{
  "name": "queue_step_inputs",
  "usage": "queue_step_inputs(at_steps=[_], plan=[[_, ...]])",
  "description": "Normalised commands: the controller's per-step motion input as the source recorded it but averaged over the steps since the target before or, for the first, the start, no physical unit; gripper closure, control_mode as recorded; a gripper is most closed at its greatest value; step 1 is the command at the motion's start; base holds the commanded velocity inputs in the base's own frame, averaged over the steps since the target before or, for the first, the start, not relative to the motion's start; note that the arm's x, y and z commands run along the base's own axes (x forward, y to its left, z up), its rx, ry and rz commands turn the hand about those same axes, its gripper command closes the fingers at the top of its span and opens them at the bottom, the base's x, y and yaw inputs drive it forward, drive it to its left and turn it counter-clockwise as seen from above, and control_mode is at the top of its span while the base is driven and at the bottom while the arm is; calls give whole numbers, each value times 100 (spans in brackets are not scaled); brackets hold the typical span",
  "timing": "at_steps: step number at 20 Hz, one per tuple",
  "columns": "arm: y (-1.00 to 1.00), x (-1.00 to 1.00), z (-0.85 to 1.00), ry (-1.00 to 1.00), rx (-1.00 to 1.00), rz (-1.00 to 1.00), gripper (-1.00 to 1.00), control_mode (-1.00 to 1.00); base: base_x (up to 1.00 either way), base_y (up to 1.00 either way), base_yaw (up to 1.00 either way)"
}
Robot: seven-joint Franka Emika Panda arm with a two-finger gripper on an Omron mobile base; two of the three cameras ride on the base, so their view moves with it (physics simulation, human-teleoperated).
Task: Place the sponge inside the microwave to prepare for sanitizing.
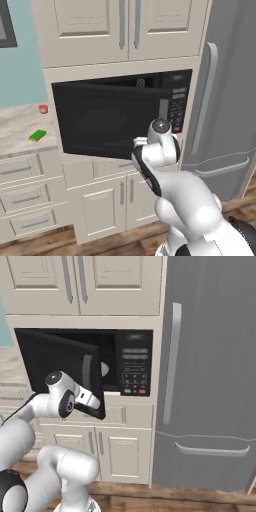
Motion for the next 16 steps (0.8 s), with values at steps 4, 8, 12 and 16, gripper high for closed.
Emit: queue_step_inputs(at_steps=[4,8,12,16], plan=[[44,-3,-8,0,6,-4,100,-100,0,0,0],[71,-12,-9,0,0,-15,100,-100,0,0,0],[73,-24,0,3,0,-17,100,-100,0,0,0],[64,-27,3,12,2,-13,100,-100,0,0,0]])
